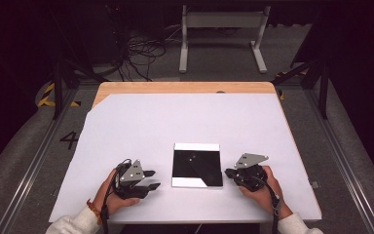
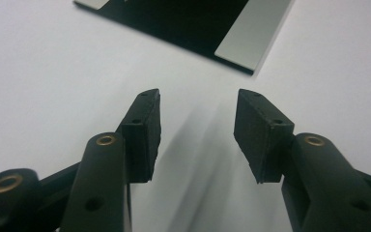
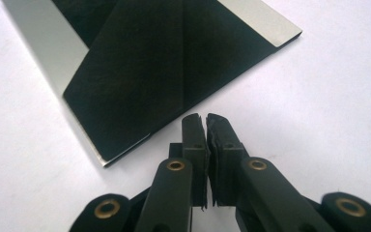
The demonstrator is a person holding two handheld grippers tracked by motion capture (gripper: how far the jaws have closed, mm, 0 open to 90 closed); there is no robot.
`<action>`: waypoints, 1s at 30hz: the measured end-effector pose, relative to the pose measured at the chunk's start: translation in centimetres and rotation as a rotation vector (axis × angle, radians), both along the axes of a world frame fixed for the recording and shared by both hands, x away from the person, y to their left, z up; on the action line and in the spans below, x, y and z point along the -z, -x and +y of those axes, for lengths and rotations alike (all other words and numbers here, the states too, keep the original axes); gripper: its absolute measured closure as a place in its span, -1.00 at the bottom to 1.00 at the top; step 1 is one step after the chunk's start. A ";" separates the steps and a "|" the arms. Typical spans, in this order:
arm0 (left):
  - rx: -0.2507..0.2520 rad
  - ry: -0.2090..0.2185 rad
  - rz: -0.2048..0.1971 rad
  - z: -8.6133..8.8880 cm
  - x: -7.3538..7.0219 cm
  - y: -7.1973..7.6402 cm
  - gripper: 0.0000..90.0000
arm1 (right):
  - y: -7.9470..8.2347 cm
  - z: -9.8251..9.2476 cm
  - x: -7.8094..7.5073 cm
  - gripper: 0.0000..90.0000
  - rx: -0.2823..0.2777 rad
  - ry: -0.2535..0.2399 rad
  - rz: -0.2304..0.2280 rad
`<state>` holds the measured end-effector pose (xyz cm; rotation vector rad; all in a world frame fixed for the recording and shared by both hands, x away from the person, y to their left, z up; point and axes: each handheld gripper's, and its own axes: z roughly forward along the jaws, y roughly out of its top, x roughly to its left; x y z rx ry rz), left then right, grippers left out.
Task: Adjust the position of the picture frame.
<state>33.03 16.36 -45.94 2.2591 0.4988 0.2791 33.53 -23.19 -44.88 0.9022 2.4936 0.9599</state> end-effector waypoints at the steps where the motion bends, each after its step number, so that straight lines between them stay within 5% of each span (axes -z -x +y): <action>1: -0.013 0.005 -0.013 0.3 0.0 0.1 0.17 | 0.2 -0.1 -0.1 0.92 -0.005 -0.001 0.005; 5: -0.083 0.041 -0.046 1.8 -0.3 0.3 0.04 | 0.9 0.0 -0.5 0.87 -0.051 0.031 0.027; 15: -0.135 0.065 -0.051 3.3 -0.4 0.7 -0.12 | 2.4 0.3 -1.2 0.85 -0.111 0.054 0.086; 30: -0.151 0.059 -0.030 4.4 -0.1 1.3 -0.19 | 1.9 2.1 -1.4 0.83 -0.146 0.141 0.190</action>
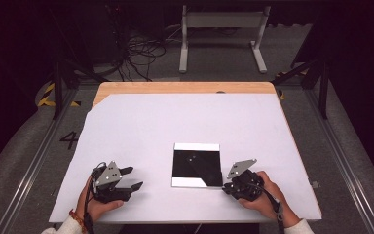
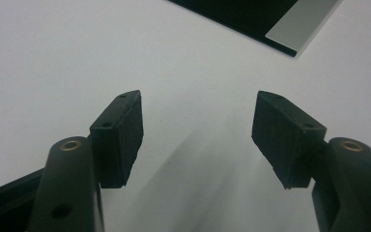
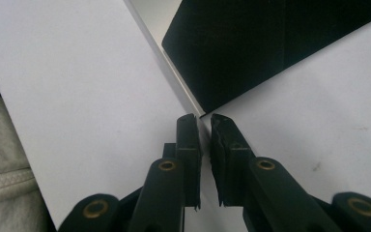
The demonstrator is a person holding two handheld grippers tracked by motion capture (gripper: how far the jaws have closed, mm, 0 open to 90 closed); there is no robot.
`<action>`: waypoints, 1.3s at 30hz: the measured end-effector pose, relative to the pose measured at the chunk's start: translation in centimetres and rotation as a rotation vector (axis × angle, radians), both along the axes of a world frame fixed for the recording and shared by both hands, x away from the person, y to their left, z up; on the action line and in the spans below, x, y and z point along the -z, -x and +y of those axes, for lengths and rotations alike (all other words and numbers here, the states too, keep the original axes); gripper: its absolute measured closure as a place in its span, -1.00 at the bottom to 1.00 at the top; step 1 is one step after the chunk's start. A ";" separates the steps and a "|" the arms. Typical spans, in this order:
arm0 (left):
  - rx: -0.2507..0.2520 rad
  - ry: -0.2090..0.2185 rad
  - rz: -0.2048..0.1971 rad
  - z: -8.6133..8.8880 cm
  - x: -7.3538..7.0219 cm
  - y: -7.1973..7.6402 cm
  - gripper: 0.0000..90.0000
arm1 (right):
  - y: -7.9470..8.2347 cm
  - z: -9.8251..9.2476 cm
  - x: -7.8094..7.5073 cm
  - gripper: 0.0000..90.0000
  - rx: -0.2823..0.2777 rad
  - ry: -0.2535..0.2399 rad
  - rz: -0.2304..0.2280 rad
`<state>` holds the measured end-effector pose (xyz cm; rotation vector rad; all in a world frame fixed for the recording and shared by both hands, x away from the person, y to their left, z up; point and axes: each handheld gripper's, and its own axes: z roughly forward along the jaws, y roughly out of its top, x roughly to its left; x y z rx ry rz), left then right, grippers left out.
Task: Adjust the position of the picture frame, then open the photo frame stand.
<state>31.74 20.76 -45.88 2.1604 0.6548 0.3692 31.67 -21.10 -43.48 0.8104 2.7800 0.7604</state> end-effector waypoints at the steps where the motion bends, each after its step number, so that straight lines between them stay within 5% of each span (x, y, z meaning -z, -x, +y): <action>1: 0.005 -0.002 0.002 -0.1 0.0 0.0 -0.19 | -0.1 0.1 0.0 0.83 0.000 0.003 0.002; 10: 0.009 -0.010 0.007 0.0 0.1 0.0 -0.22 | -0.2 0.3 0.0 0.82 0.001 -0.001 0.000; 19: 0.014 -0.015 0.022 -0.2 0.3 -0.4 -0.26 | -0.5 -0.7 0.4 0.76 0.019 -0.106 0.031; 39: 0.031 -0.032 0.024 -1.1 0.4 -0.6 -0.28 | -0.1 -1.3 0.3 0.73 0.049 -0.212 -0.028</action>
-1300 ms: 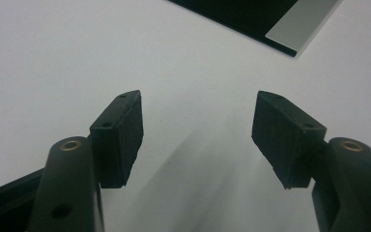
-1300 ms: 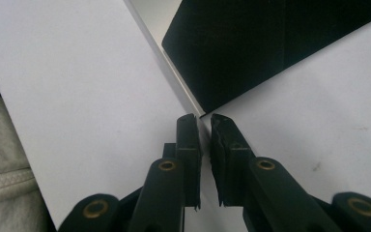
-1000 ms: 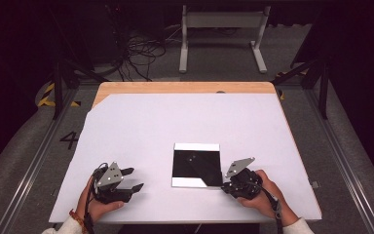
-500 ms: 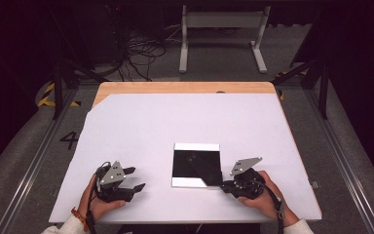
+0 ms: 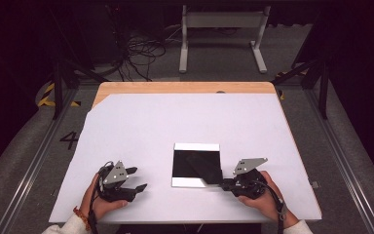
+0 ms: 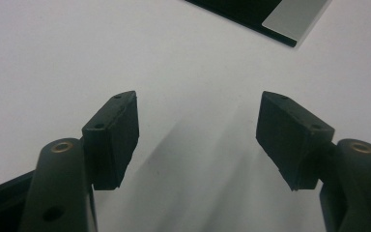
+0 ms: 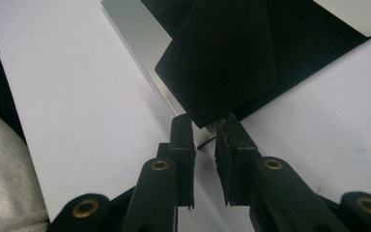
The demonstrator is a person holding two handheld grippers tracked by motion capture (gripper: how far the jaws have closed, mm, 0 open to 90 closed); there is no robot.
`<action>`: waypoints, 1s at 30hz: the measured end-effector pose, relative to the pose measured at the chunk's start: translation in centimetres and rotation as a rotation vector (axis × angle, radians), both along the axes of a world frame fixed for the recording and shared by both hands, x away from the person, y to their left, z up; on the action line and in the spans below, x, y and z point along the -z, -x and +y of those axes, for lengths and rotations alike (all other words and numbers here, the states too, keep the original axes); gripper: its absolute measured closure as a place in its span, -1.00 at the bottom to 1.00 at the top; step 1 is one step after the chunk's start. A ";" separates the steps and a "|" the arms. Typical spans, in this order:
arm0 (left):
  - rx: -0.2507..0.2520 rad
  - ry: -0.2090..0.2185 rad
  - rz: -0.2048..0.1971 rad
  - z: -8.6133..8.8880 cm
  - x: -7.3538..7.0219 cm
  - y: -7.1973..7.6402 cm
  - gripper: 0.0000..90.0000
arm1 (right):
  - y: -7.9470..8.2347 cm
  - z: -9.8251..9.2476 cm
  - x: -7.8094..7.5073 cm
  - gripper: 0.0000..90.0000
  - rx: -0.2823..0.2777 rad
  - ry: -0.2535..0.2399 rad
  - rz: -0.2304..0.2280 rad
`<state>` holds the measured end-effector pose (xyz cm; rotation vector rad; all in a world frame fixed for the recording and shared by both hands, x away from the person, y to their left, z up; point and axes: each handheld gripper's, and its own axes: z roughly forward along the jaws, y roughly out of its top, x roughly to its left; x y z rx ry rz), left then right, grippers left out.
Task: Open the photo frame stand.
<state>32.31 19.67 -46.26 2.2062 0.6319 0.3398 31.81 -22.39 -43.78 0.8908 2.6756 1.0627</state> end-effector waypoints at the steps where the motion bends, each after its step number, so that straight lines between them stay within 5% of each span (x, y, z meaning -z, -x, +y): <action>1: 0.002 0.000 0.000 0.0 0.0 0.0 -0.28 | 0.0 0.0 0.0 0.72 0.000 -0.004 0.001; 11: 0.009 -0.007 0.001 -0.1 0.0 0.0 -0.26 | -0.1 -0.1 -0.2 0.59 0.000 -0.070 0.006; 30: 0.009 -0.012 0.000 -0.2 0.0 0.1 -0.25 | 0.0 0.2 -1.4 0.51 0.014 -0.157 -0.063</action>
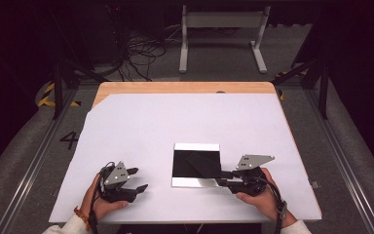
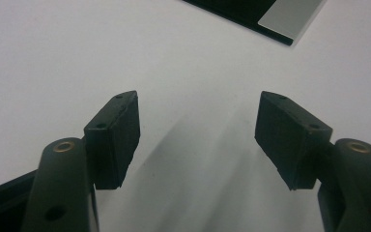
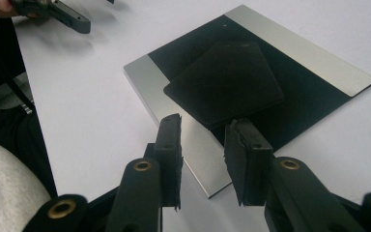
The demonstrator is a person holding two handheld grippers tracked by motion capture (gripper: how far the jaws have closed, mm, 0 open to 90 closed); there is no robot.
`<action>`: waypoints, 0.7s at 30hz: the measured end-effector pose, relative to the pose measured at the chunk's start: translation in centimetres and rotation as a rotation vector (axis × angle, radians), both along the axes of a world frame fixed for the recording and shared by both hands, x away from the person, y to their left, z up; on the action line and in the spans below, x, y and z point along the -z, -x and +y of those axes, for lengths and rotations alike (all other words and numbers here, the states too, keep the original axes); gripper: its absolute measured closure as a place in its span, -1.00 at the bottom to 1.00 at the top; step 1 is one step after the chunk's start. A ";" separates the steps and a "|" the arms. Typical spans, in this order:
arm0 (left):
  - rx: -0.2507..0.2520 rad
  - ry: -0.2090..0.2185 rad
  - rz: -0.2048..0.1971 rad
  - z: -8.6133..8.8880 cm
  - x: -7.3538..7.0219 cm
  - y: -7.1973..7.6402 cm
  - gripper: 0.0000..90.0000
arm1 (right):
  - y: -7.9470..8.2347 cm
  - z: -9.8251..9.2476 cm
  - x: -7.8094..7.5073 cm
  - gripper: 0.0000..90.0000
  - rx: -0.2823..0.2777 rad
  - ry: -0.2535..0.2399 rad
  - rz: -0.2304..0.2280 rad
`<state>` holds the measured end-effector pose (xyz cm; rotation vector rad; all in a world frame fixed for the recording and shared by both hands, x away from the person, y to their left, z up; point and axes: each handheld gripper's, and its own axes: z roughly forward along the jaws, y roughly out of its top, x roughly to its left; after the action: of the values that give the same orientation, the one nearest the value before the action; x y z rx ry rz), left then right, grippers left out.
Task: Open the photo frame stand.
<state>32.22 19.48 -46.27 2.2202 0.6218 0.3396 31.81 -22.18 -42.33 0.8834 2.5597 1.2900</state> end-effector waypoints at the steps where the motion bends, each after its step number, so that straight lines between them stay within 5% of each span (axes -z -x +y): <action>1: 0.001 0.000 -0.001 0.0 0.0 0.0 -0.25 | 0.0 0.1 -0.1 0.50 0.002 -0.007 -0.003; 7: 0.002 -0.001 0.001 0.0 0.0 0.0 -0.25 | -0.1 0.4 -0.2 0.43 0.000 -0.022 0.000; 14: 0.007 -0.014 -0.006 0.0 0.0 0.0 -0.26 | -0.6 -0.2 0.2 0.36 0.030 -0.069 0.059; 21: 0.014 -0.024 -0.008 -0.3 0.1 0.1 -0.27 | -0.6 0.0 0.0 0.25 0.033 -0.087 0.057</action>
<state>32.17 19.23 -46.37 2.2443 0.6006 0.3500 32.45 -22.13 -42.35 0.9885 2.5371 1.3959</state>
